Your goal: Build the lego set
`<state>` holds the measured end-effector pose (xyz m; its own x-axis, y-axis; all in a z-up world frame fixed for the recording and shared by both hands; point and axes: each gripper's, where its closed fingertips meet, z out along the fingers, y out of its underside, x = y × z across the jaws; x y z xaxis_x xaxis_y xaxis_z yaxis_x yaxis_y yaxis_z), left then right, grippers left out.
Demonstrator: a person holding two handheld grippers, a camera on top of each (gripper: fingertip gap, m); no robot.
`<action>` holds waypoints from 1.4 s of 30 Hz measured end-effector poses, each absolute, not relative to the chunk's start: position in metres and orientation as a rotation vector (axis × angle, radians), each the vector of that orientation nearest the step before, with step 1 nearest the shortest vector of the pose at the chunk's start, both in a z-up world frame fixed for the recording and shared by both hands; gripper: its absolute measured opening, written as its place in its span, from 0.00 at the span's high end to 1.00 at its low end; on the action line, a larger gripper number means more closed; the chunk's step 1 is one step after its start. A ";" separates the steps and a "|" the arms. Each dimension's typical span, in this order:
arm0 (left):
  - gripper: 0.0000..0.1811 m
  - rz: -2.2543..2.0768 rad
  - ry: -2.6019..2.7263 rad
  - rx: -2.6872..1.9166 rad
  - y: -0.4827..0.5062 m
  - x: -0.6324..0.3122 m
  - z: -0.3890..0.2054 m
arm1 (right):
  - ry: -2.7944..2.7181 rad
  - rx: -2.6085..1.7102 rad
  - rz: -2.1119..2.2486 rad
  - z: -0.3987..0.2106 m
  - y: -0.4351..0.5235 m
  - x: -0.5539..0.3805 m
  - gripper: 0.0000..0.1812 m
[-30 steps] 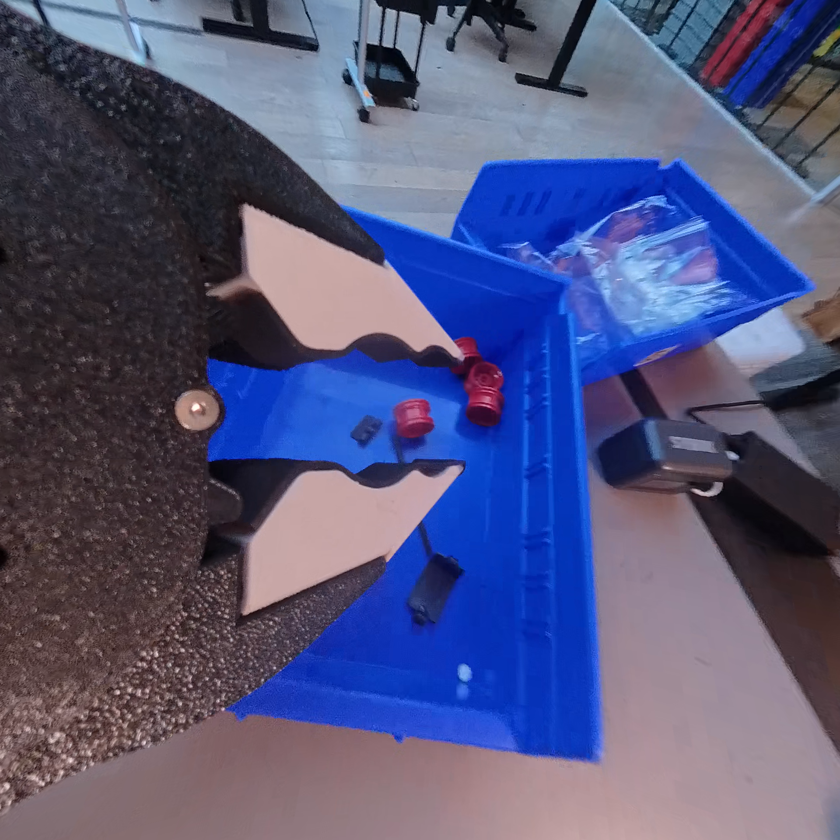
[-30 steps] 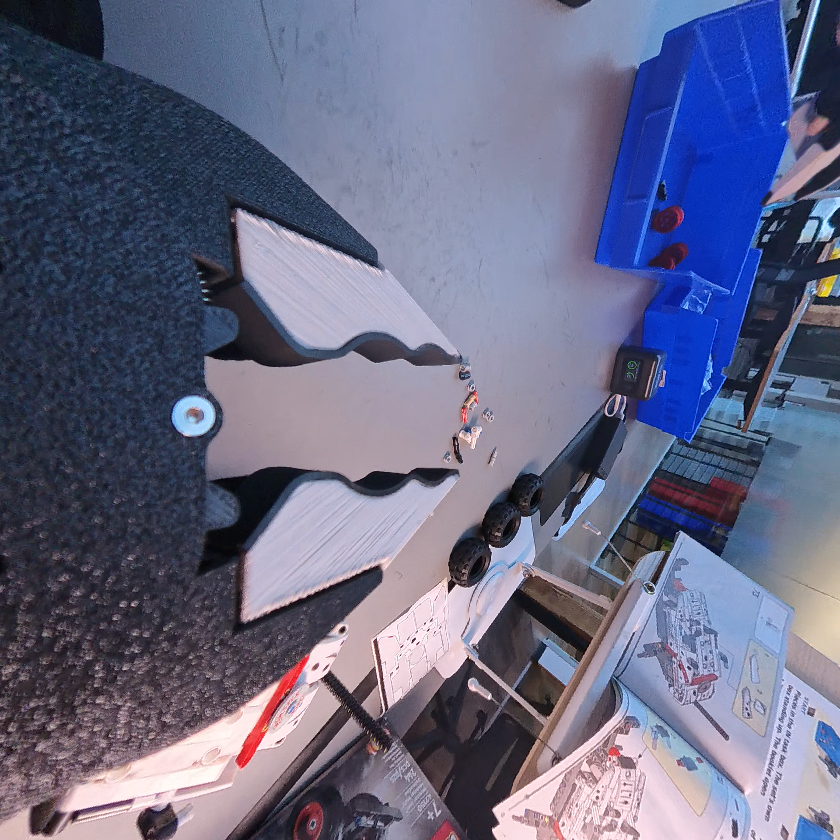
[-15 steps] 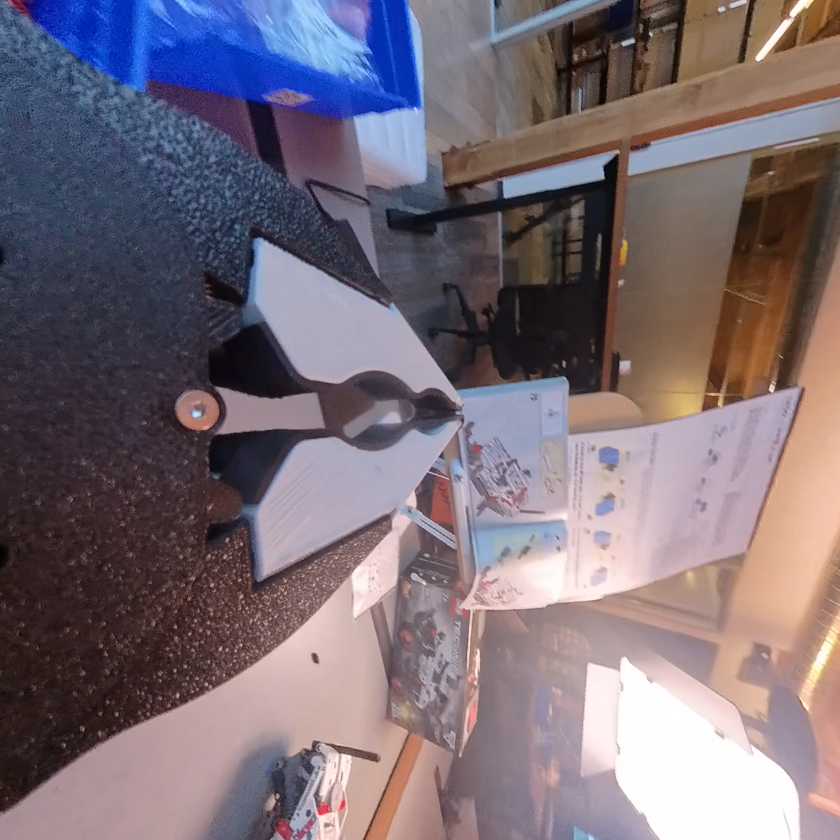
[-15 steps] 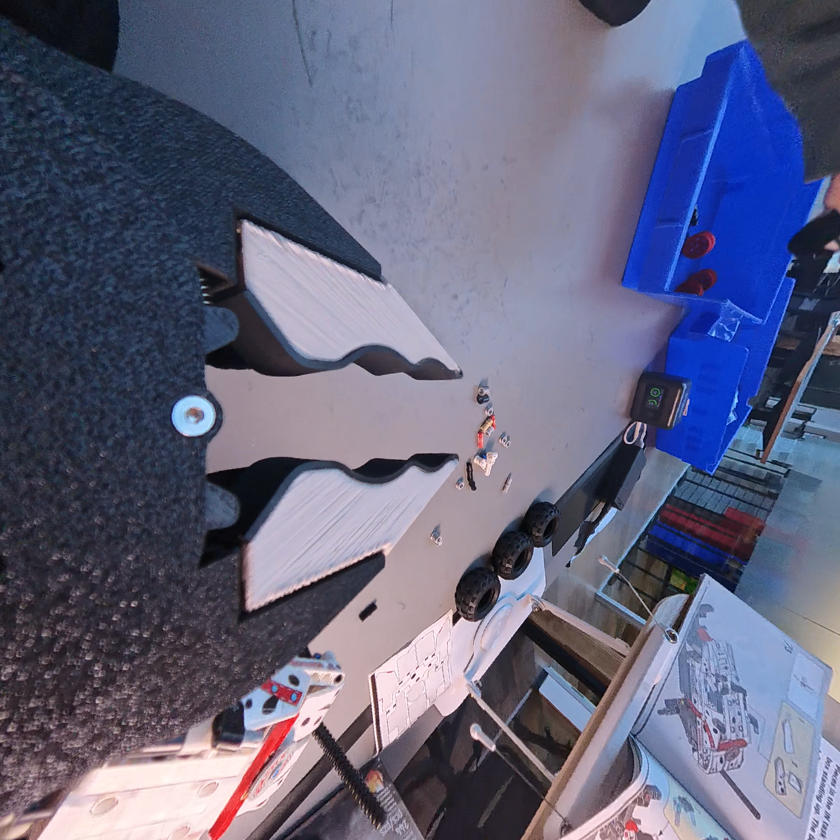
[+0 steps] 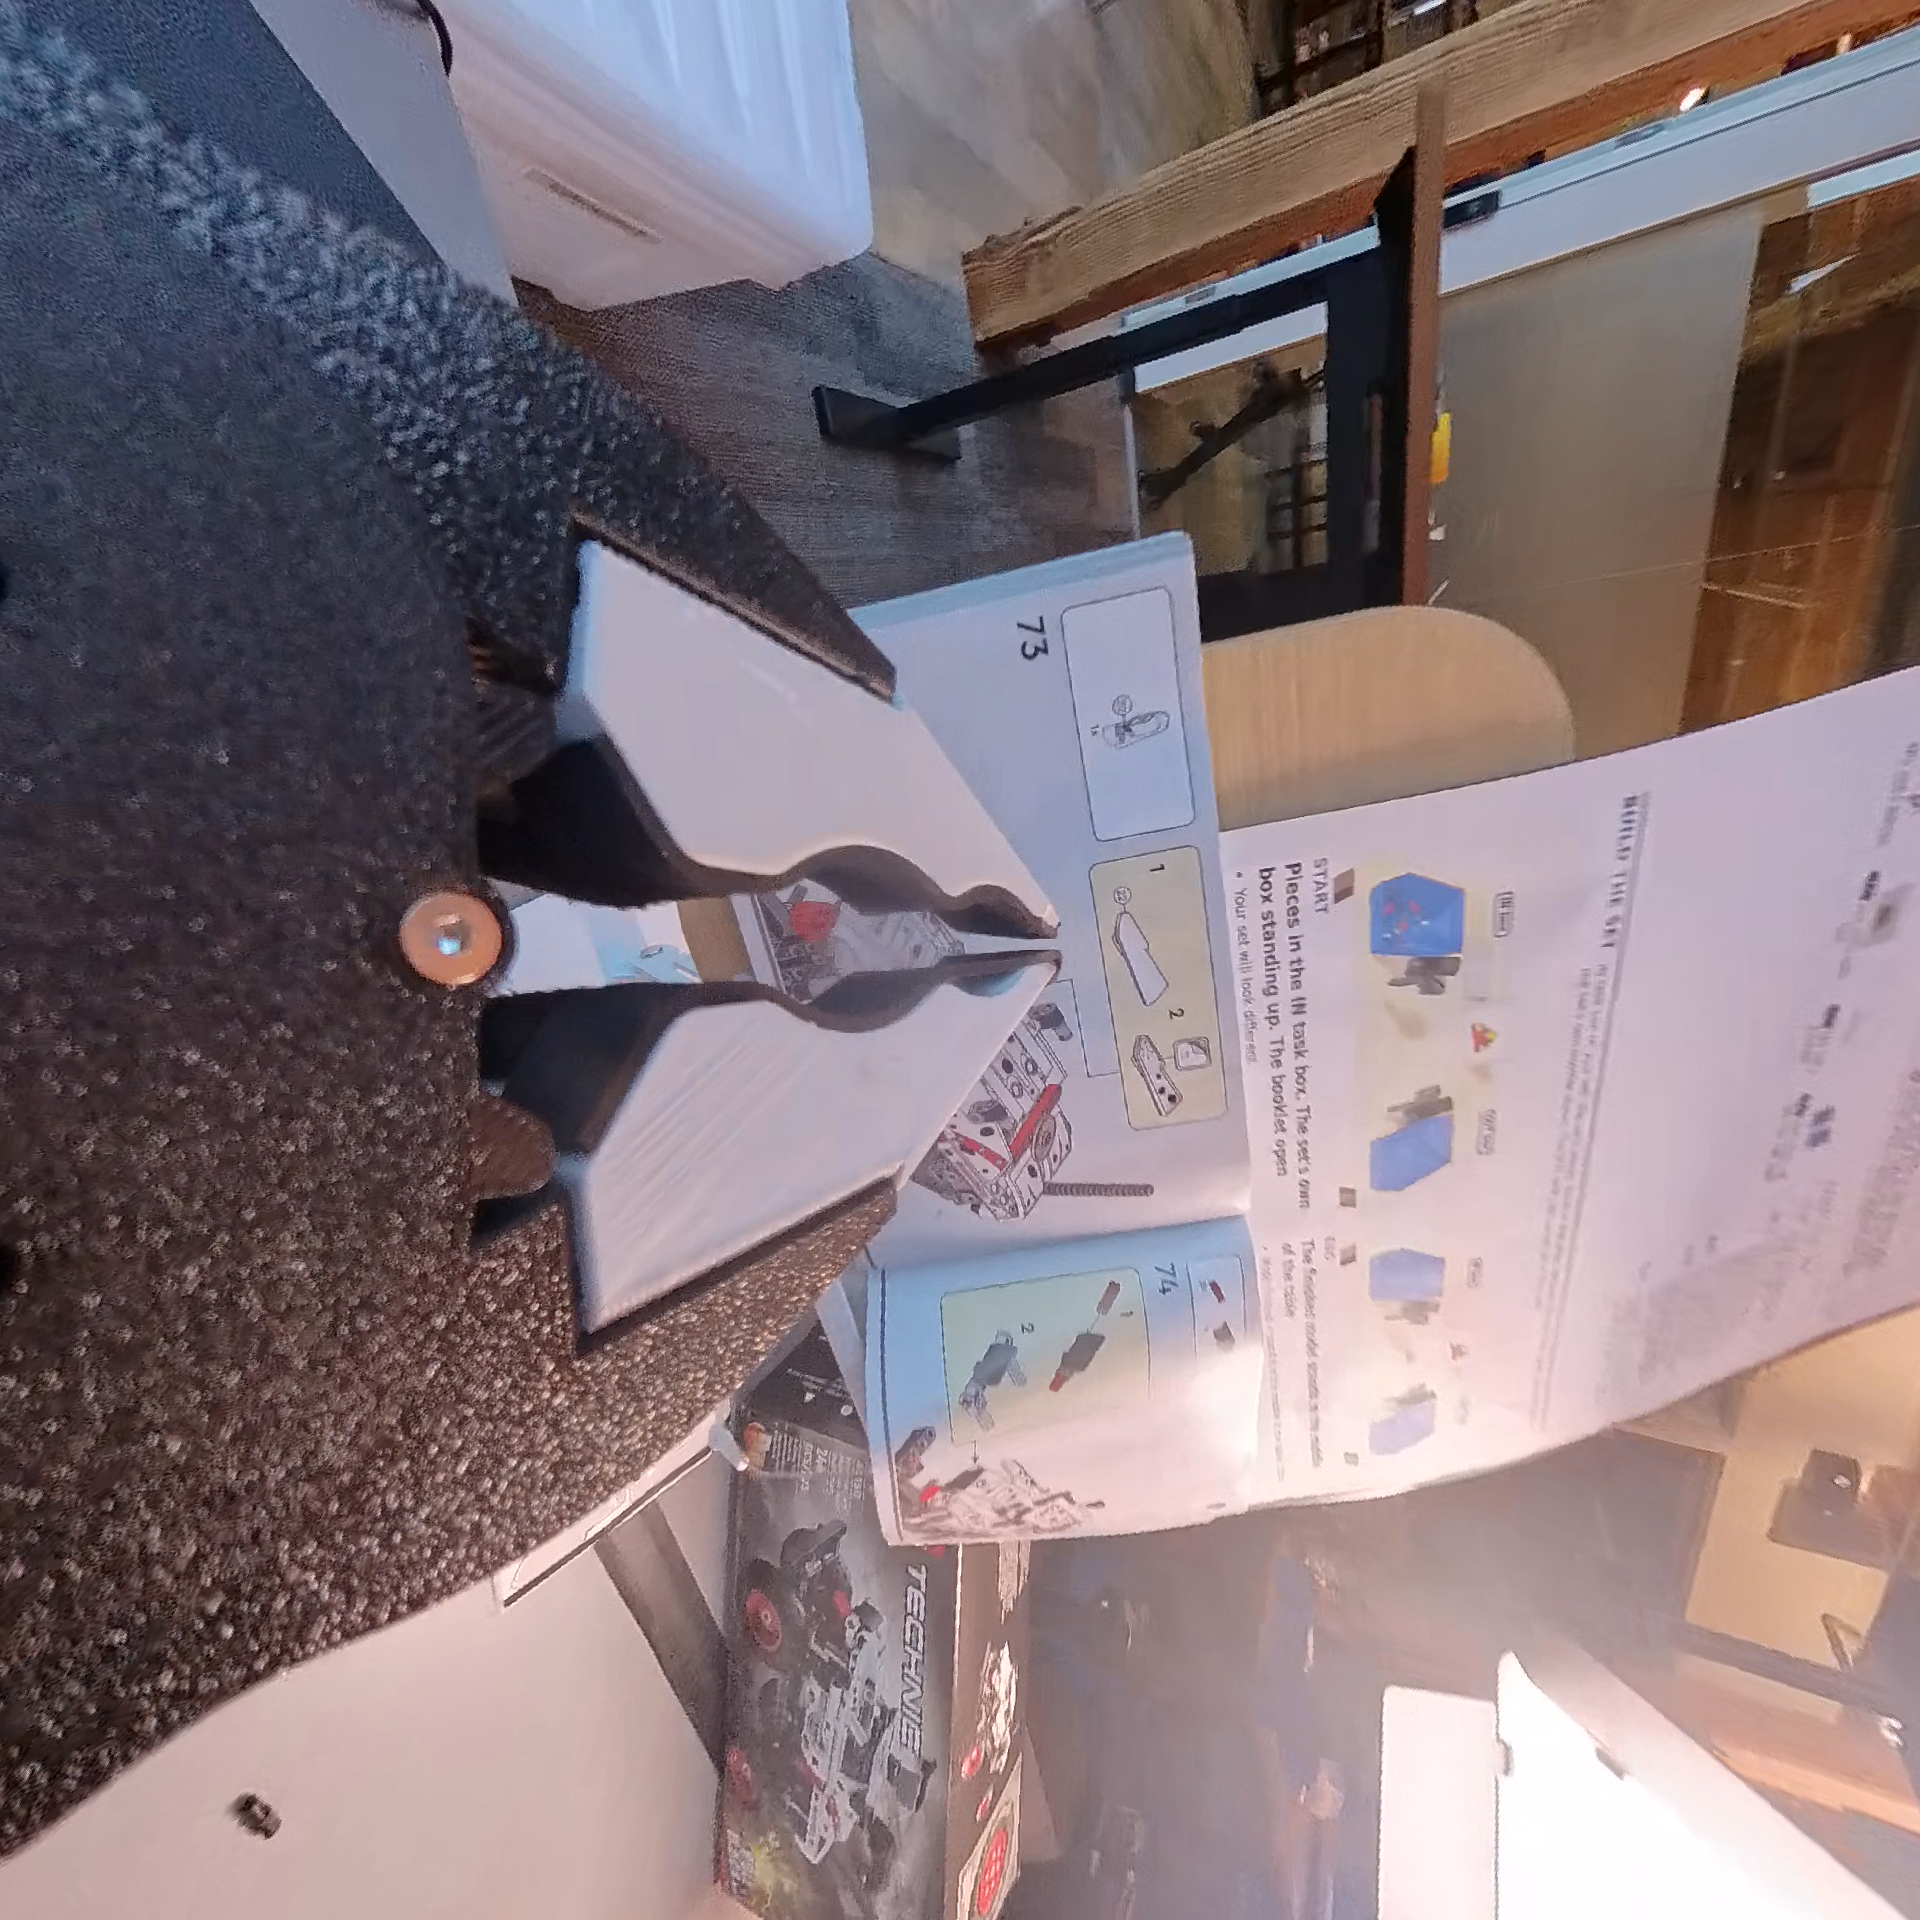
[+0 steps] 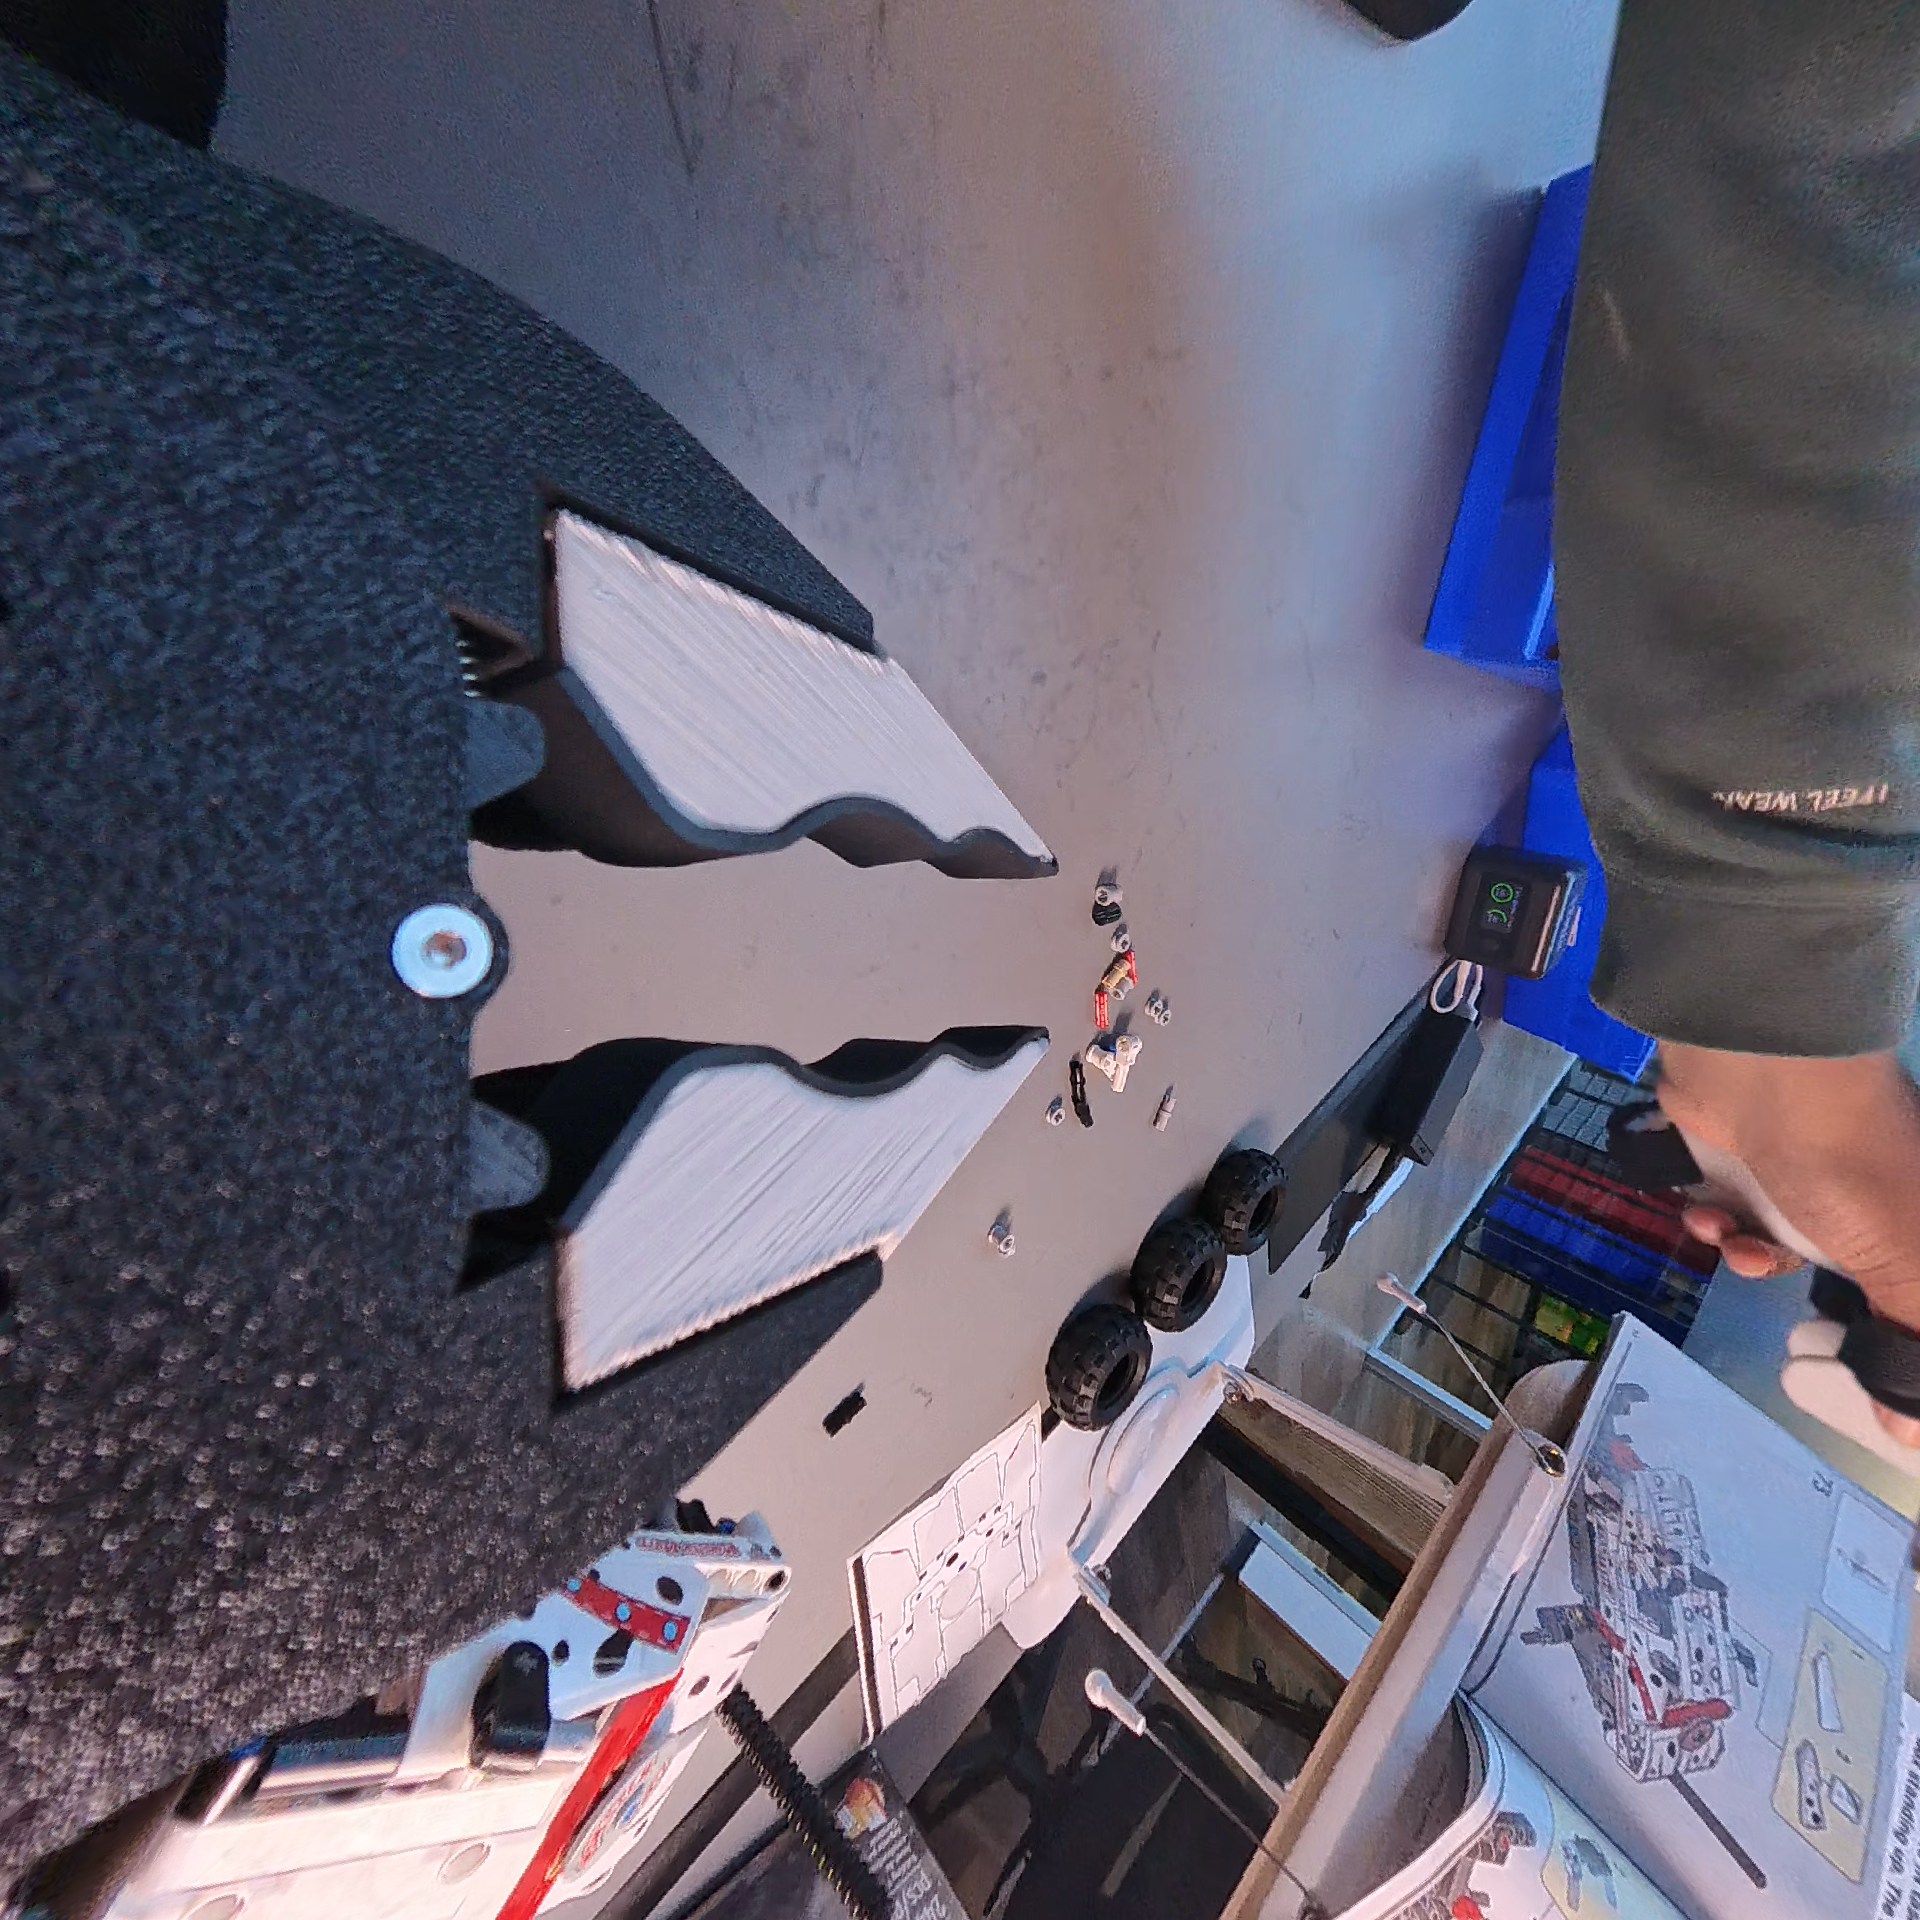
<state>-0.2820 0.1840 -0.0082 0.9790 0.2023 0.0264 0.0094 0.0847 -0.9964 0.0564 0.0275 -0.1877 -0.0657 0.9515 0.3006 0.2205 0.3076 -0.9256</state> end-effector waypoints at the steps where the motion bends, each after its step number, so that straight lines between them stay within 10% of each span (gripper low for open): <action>1: 1.00 0.156 -0.181 -1.492 0.192 -0.286 -0.011 | -1.529 -1.118 0.876 -0.188 0.028 0.056 0.85; 15: 0.98 0.044 -0.036 -1.466 0.181 -0.232 -0.013 | -1.496 -1.145 0.907 -0.185 0.033 0.057 0.85; 25: 0.76 -0.174 0.326 -1.559 0.072 -0.097 -0.067 | -1.214 -1.280 0.760 -0.114 0.101 0.126 0.81; 34: 0.73 -0.264 0.472 -1.731 -0.004 -0.024 -0.143 | -1.202 -1.853 0.636 -0.206 0.155 0.176 0.51; 42: 0.72 -0.309 0.573 -1.797 -0.018 0.014 -0.171 | -1.406 -1.771 0.487 -0.221 0.157 0.167 0.56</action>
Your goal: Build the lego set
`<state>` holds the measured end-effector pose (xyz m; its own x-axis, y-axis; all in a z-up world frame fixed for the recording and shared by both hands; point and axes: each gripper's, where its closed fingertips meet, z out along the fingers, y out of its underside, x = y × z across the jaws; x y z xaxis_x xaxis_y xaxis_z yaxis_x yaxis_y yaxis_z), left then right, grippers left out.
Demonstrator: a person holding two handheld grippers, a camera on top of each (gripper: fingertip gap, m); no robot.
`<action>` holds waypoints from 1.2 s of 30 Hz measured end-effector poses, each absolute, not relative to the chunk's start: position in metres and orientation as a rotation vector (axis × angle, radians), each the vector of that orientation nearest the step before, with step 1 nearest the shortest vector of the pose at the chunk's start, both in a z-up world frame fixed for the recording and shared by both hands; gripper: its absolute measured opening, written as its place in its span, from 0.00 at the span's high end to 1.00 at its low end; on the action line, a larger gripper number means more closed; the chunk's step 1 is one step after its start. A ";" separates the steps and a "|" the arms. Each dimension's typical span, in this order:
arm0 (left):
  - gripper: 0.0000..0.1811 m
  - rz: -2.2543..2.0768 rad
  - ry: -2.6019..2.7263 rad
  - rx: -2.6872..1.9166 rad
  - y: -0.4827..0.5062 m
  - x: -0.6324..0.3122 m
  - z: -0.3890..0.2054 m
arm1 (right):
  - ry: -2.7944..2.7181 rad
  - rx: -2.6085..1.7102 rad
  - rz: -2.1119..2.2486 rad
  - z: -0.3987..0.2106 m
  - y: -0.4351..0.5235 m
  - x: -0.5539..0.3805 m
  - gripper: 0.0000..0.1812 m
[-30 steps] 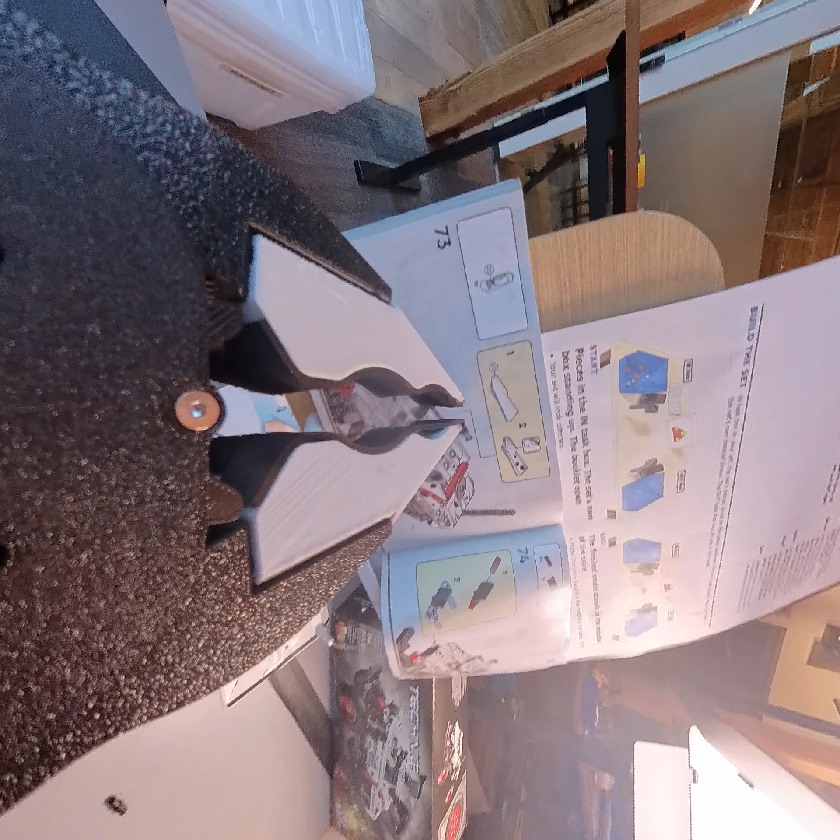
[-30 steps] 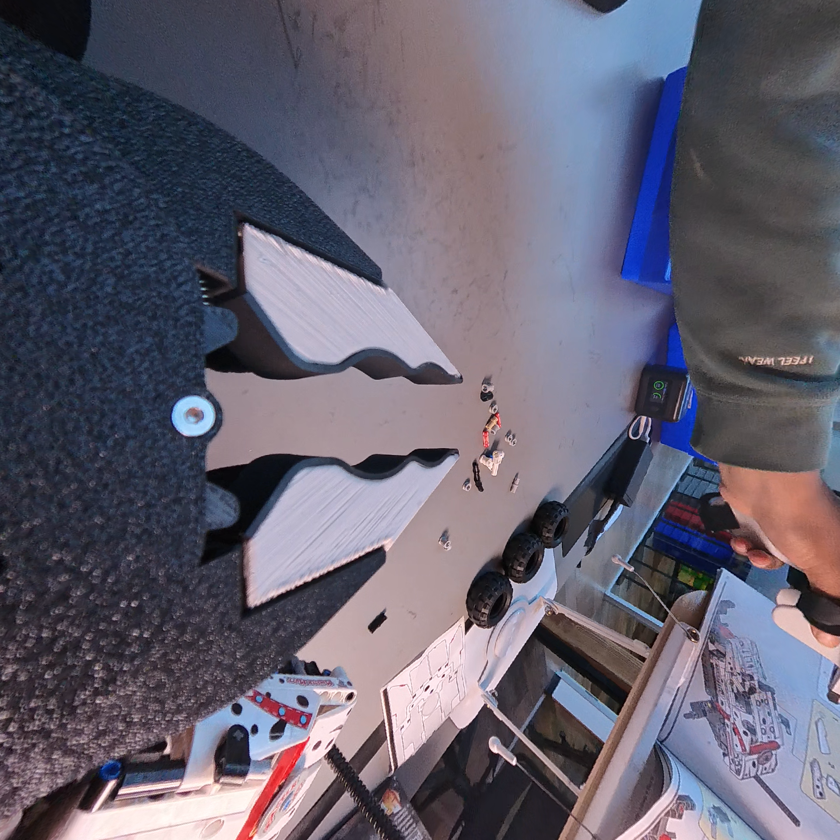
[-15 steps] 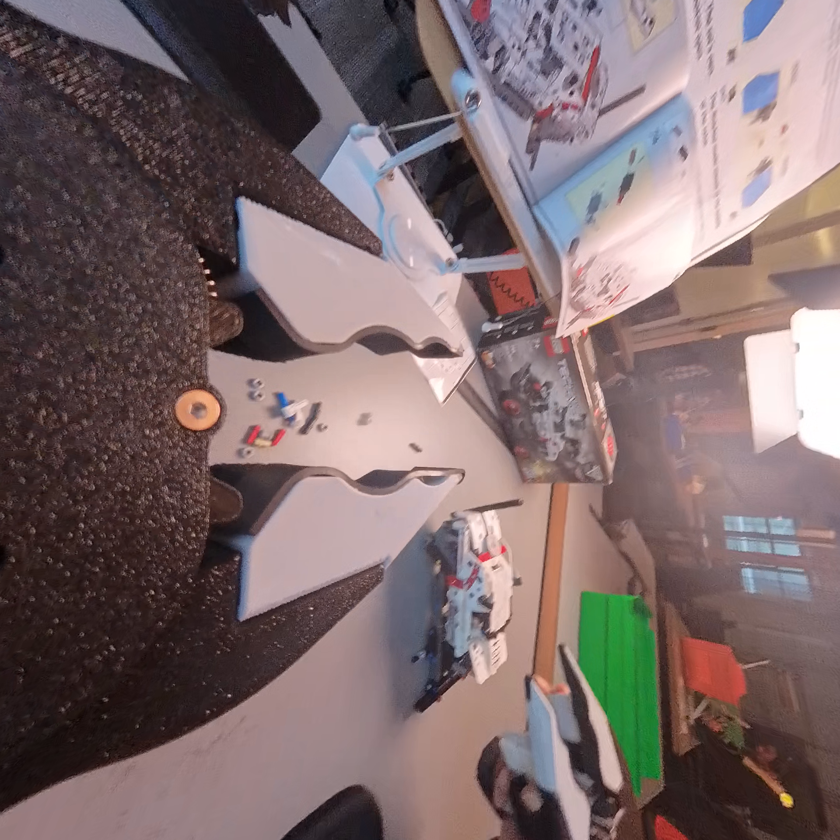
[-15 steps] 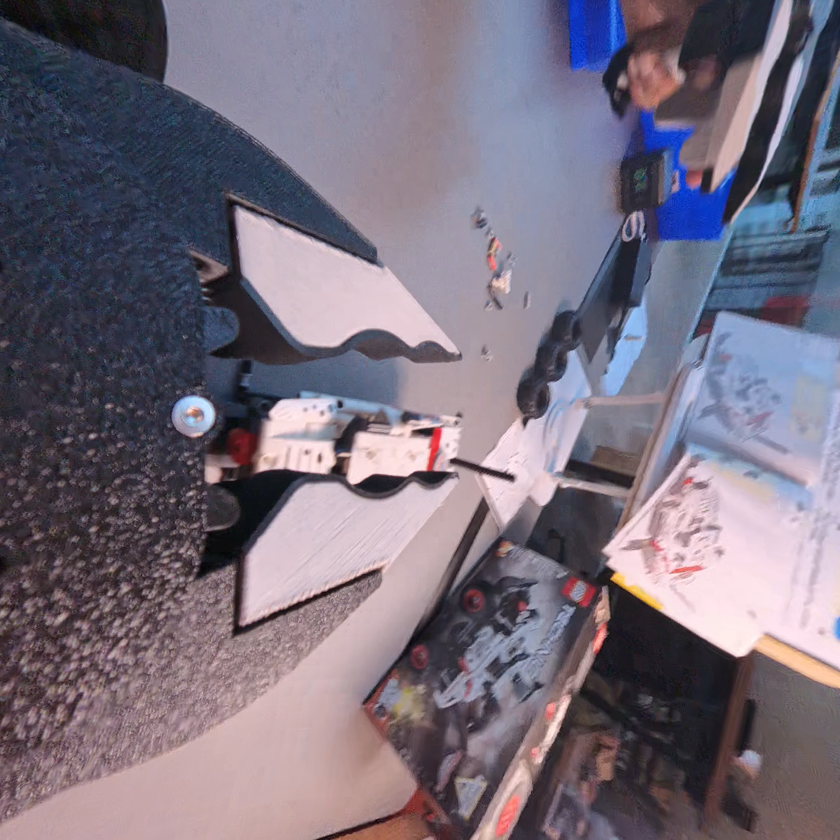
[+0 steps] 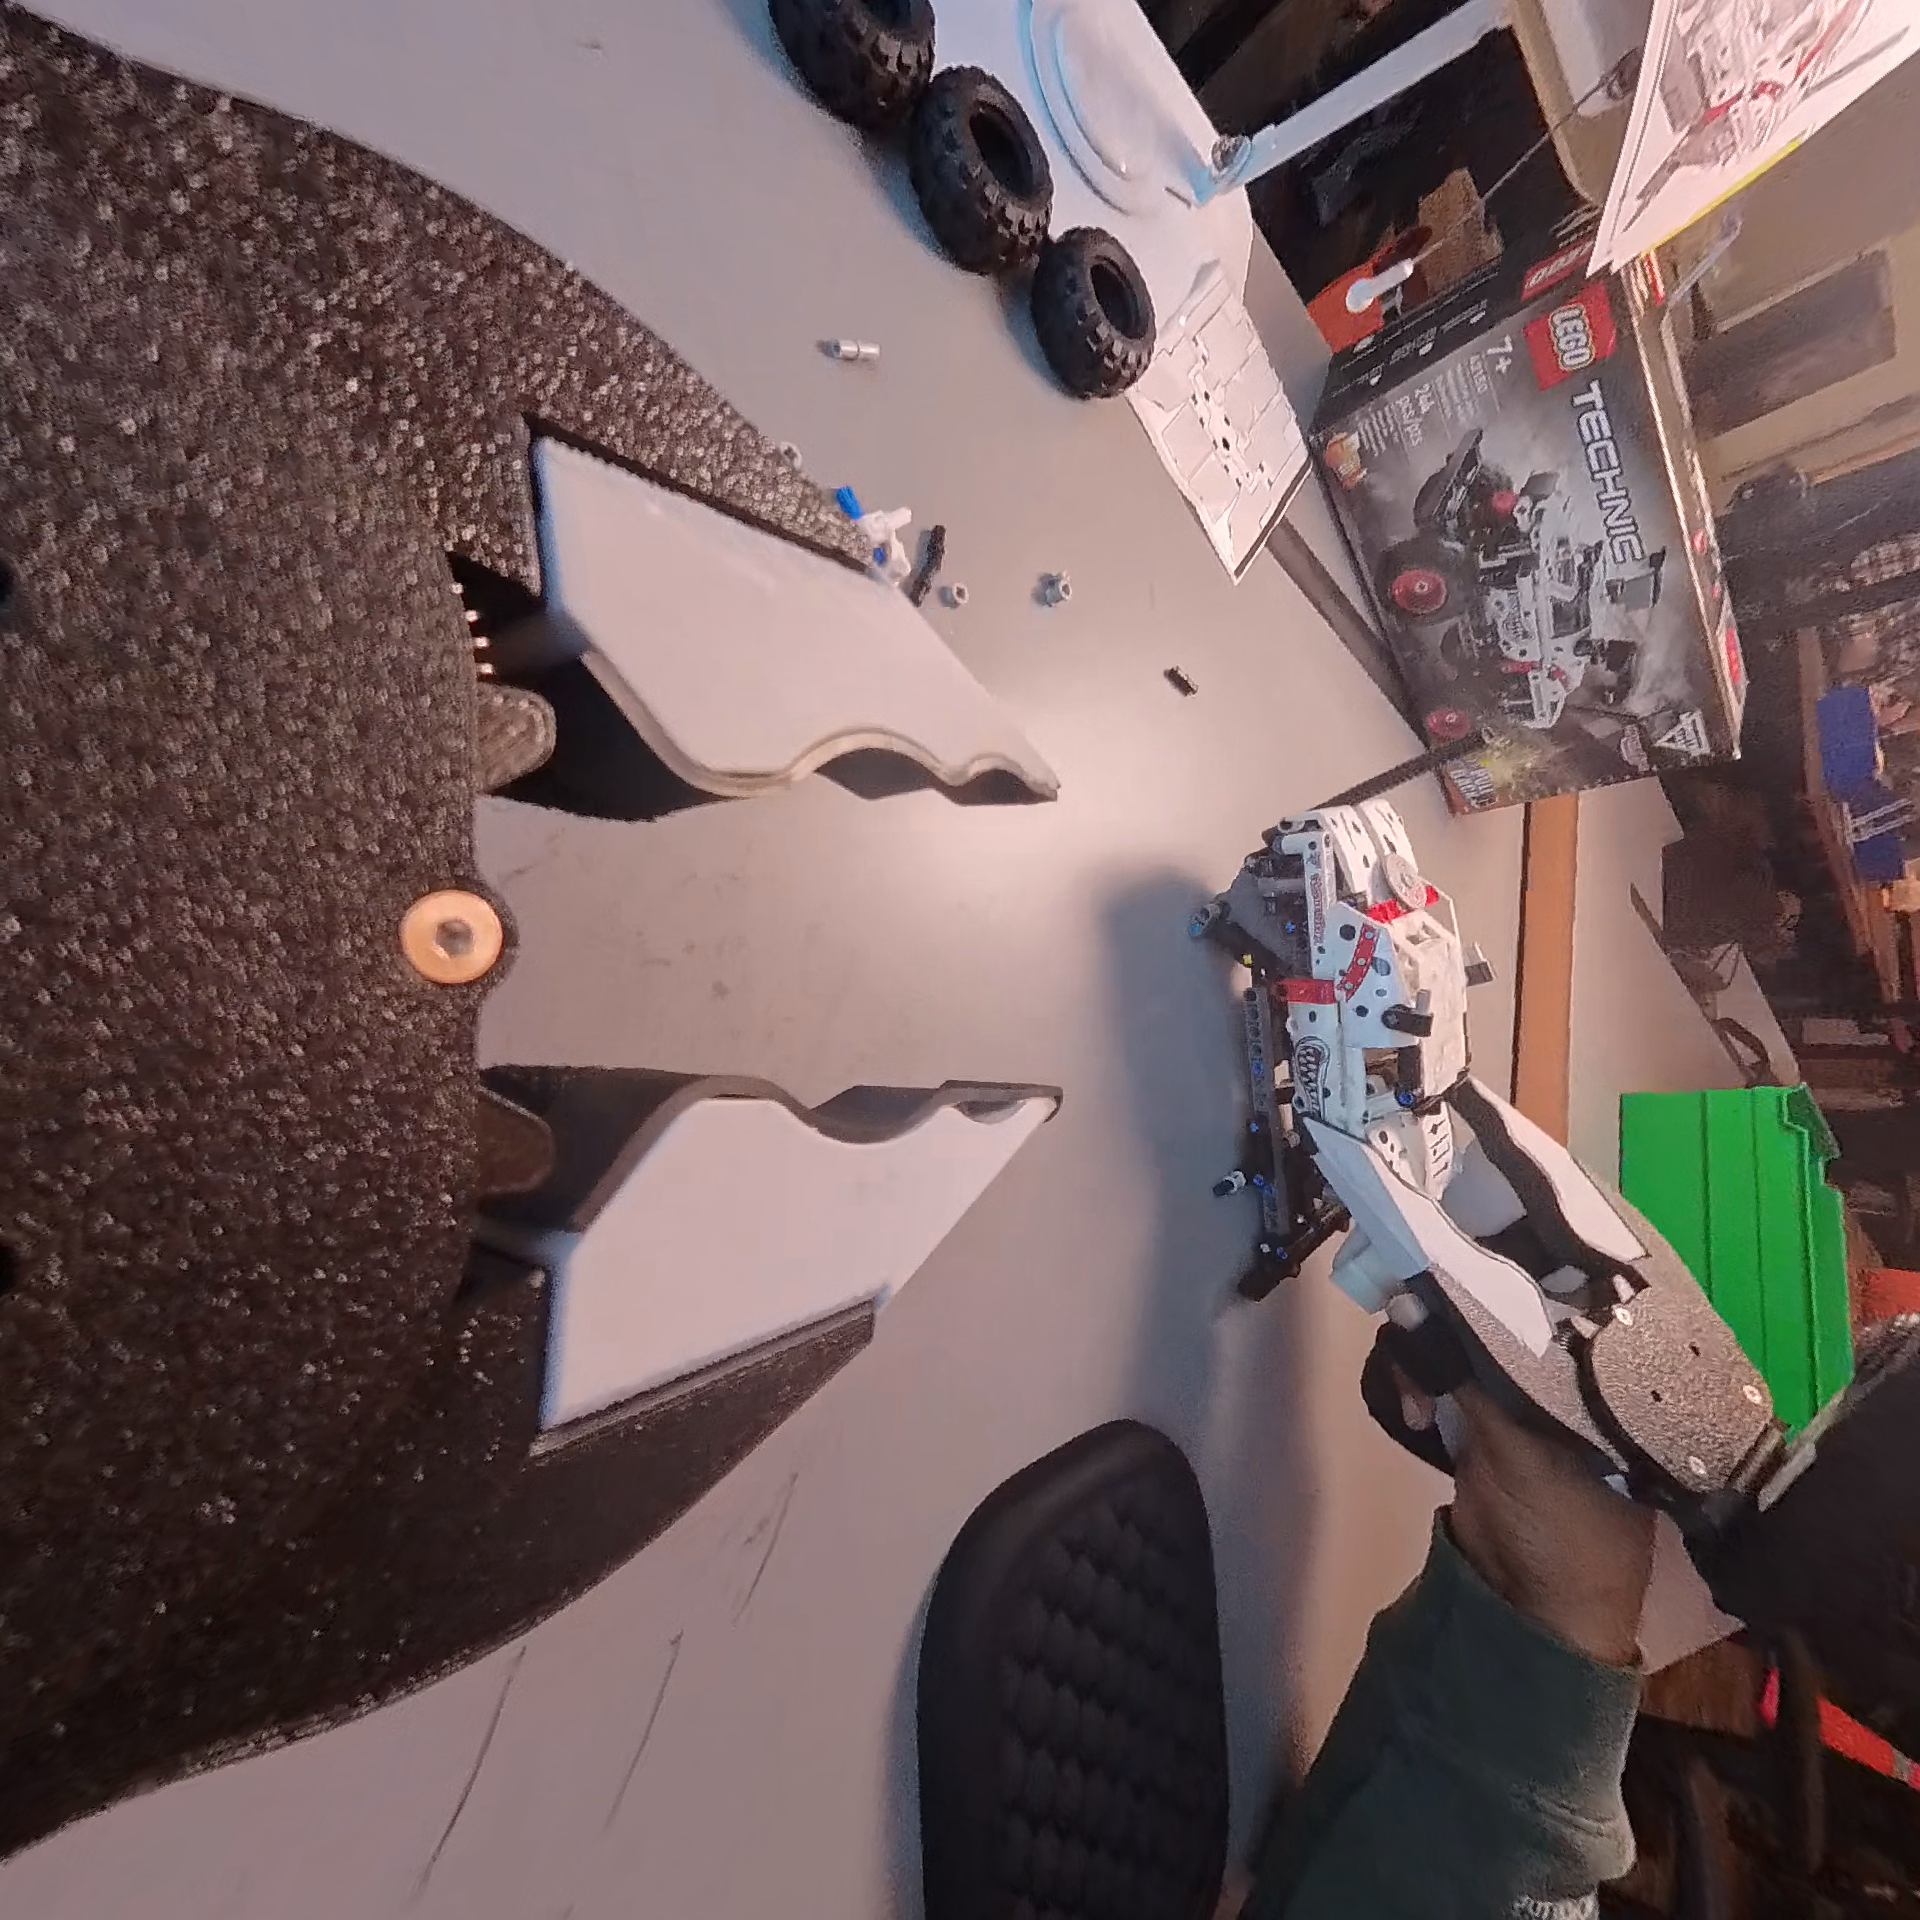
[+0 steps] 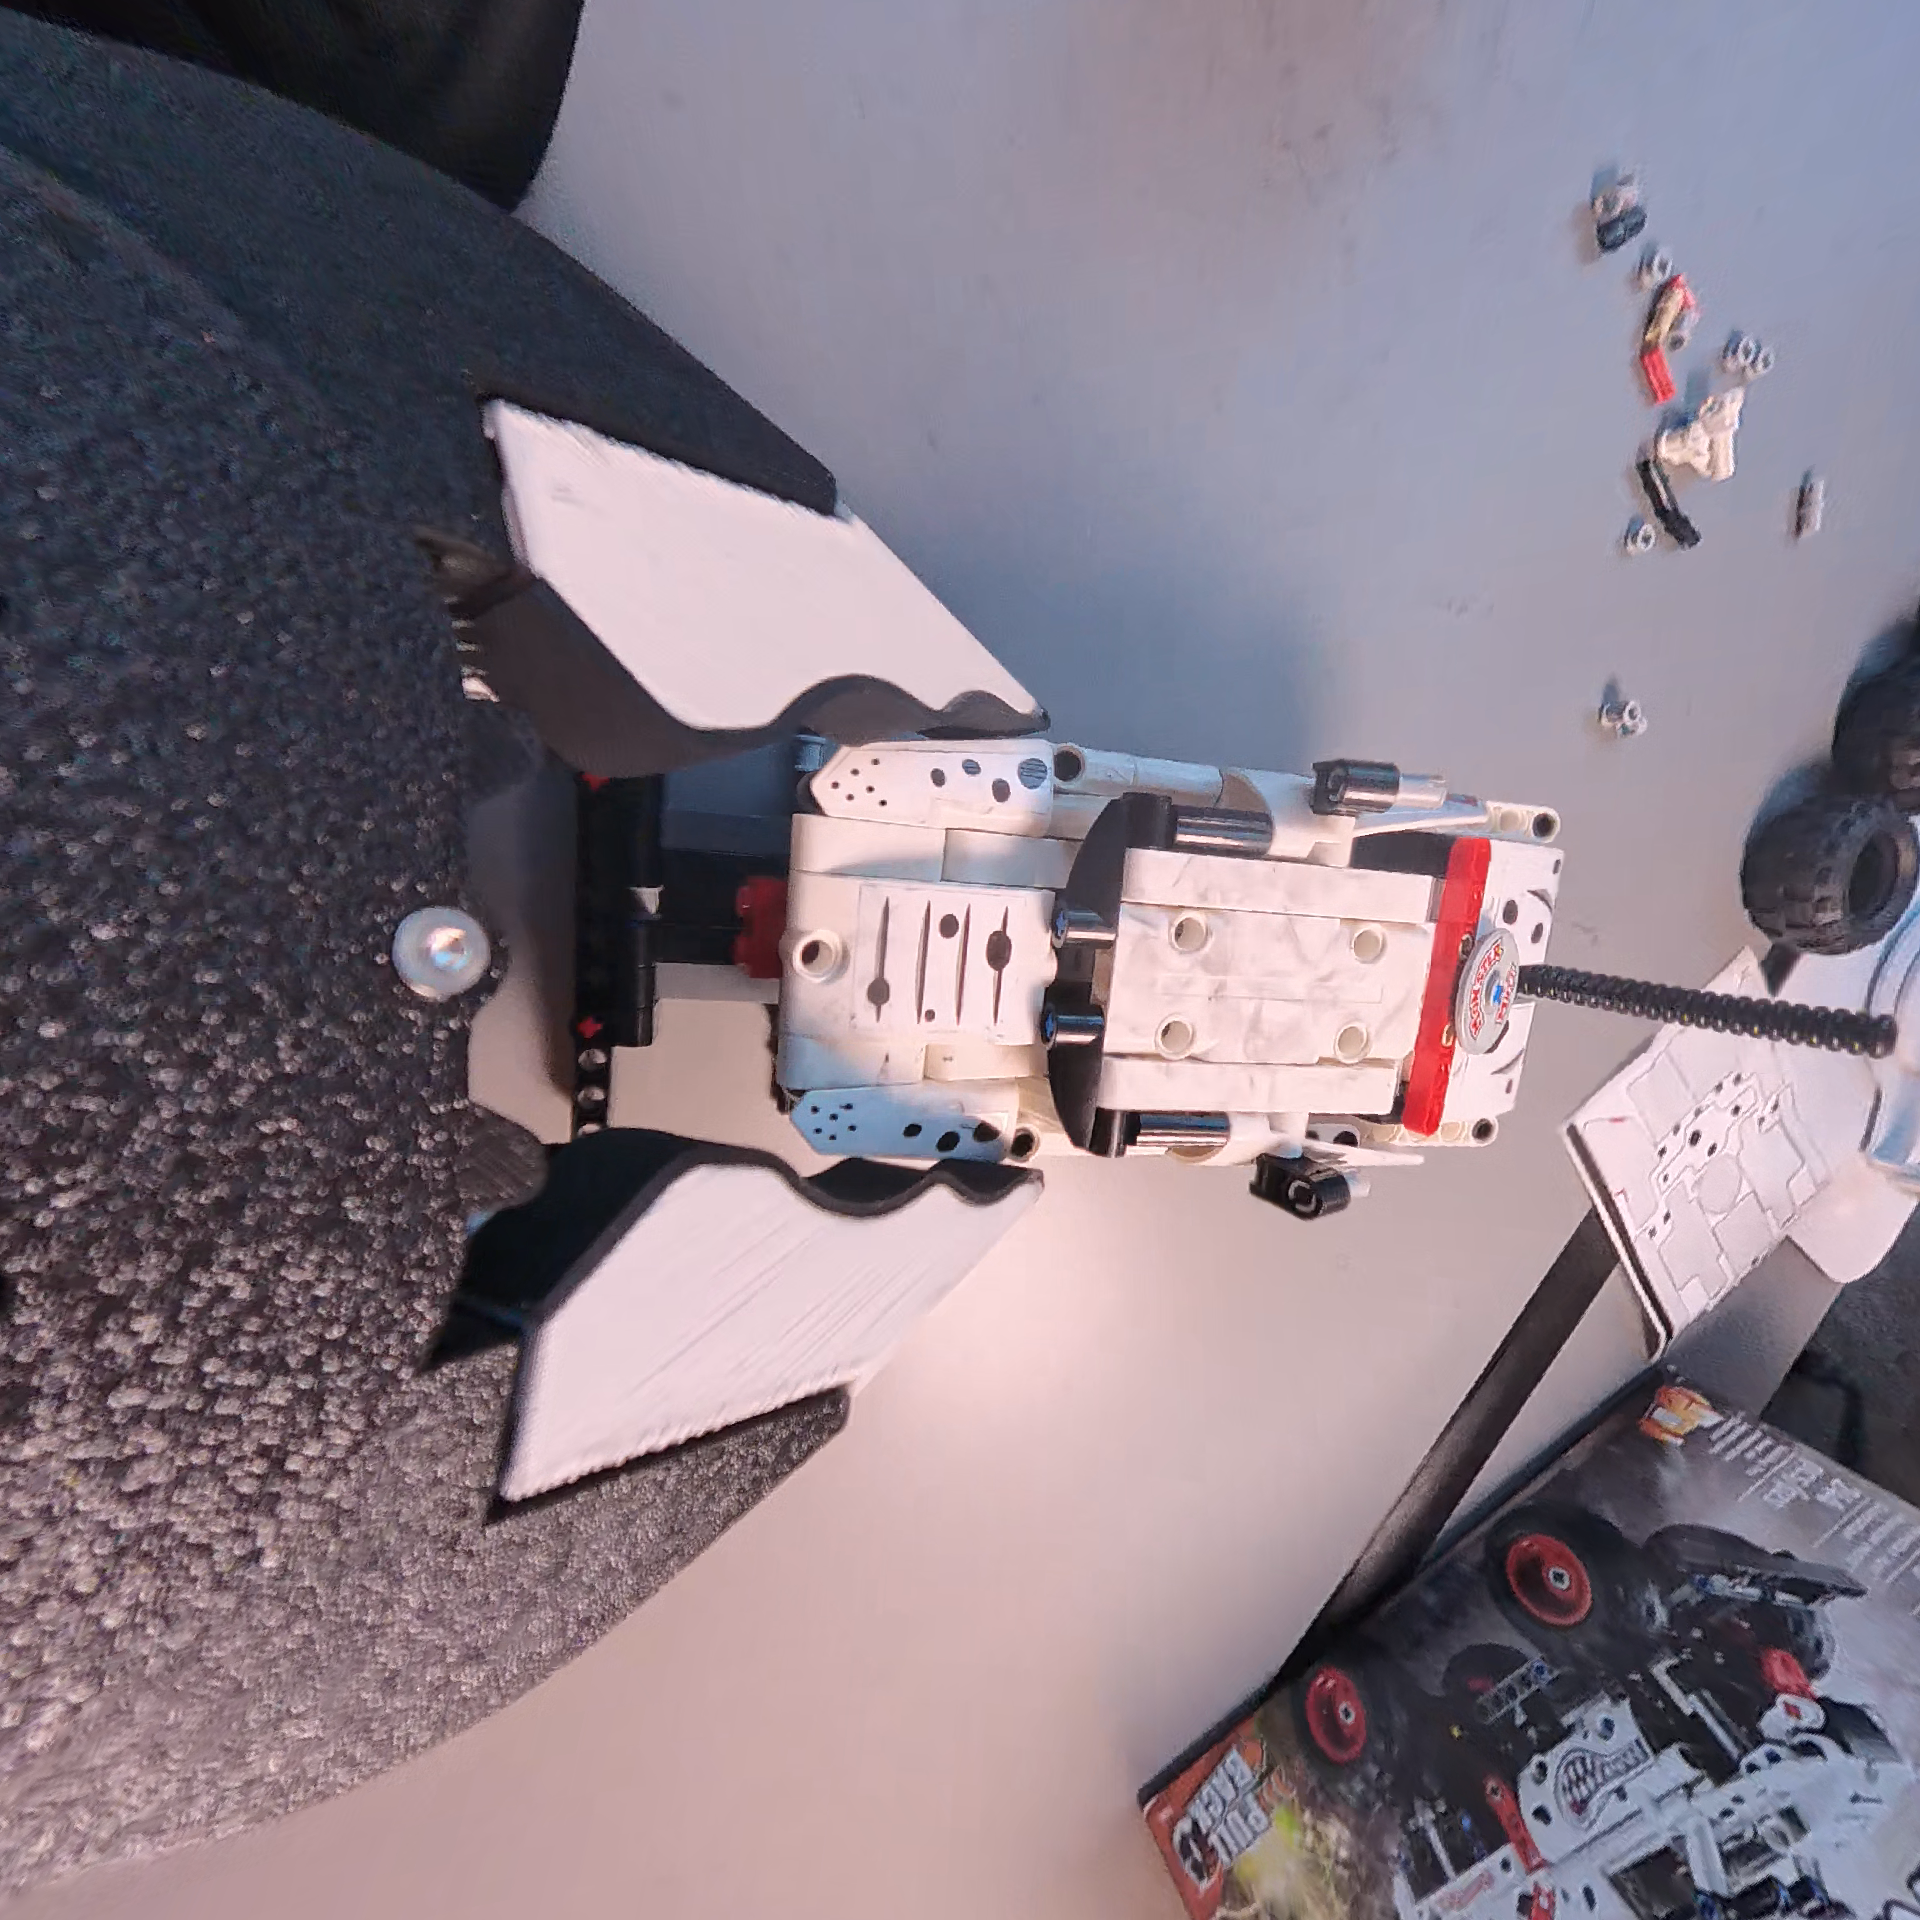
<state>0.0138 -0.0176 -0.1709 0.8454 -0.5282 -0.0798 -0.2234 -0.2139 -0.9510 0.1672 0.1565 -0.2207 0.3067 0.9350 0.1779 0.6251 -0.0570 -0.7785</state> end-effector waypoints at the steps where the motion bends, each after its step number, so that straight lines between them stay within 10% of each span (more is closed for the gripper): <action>1: 0.72 -0.304 0.583 -1.805 -0.018 0.015 -0.175 | -1.430 -1.749 0.507 -0.221 0.153 0.166 0.56; 21: 0.45 -0.416 0.677 -1.895 -0.022 0.037 -0.207 | -2.146 -1.075 1.020 -0.219 0.005 0.088 0.56; 36: 0.54 -0.550 0.614 -2.000 -0.025 0.038 -0.214 | -1.979 -1.116 1.048 -0.205 0.007 0.085 0.61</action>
<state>0.0377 -0.0250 -0.2143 0.7735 -0.6201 0.1309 -0.1981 -0.4327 -0.8795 0.0848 0.0074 -0.2046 -0.4438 0.8858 0.1357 0.3857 0.3255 -0.8633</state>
